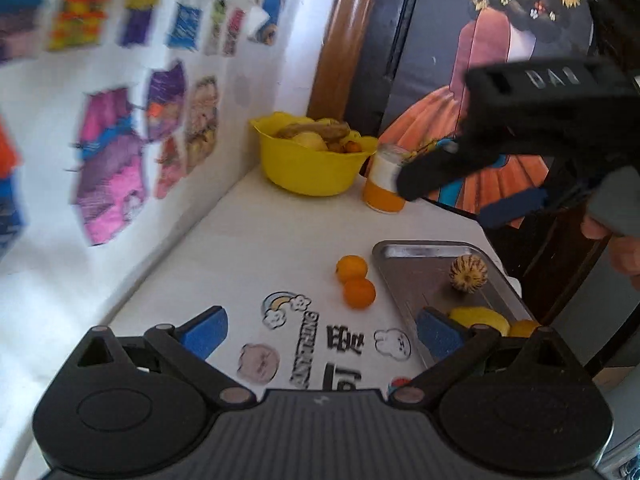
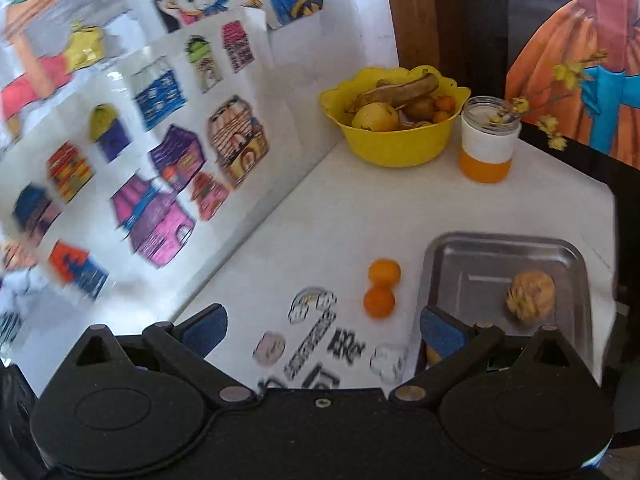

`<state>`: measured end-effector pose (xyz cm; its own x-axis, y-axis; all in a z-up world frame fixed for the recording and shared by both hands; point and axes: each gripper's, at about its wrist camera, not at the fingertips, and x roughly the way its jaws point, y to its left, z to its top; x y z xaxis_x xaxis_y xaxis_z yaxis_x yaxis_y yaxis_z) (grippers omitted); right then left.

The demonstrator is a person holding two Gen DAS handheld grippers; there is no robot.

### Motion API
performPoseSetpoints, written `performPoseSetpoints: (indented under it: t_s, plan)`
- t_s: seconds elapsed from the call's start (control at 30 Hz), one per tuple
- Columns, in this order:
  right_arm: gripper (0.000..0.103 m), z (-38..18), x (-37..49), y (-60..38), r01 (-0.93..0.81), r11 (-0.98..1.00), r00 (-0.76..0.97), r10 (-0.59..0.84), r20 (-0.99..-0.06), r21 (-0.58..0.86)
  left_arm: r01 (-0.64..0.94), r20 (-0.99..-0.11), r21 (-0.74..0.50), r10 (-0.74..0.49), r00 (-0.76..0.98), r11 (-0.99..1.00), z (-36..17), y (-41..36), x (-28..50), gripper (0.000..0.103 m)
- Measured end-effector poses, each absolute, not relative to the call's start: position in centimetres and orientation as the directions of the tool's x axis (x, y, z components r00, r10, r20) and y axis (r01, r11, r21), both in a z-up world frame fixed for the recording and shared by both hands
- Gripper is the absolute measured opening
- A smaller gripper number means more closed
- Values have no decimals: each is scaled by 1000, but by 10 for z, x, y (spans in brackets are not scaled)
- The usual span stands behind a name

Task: Organize fruits
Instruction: 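Grasp a small orange with the left tool while the right tool grasps the other orange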

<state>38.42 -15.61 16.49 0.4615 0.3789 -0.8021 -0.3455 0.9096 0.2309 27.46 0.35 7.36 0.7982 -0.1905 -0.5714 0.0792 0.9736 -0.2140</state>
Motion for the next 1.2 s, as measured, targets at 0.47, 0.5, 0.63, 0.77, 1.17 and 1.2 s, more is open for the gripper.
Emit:
performPoseSetpoints:
  t_s: [0.47, 0.5, 0.63, 0.77, 1.17, 1.2]
  plan:
    - [73, 66, 466, -177, -313, 898, 393, 418, -819, 308, 97, -635, -220, -218, 741, 971, 9, -27, 359, 100]
    - [72, 62, 469, -178, -309, 897, 390, 422, -818, 316, 100, -638, -214, -216, 739, 972, 7, -29, 362, 99]
    - [64, 48, 481, -183, -303, 886, 369, 450, -813, 352, 102, -643, -196, -207, 737, 975, -1, -35, 372, 92]
    - [56, 43, 487, -181, -311, 872, 358, 475, -804, 377, 100, -635, -197, -204, 745, 975, -3, -40, 379, 80]
    - [42, 32, 491, -168, -341, 870, 352, 469, -810, 356, 157, -631, -178, -235, 739, 971, -2, -57, 387, 36]
    - [41, 32, 490, -167, -345, 871, 355, 467, -810, 351, 156, -632, -180, -236, 738, 971, -2, -58, 387, 36]
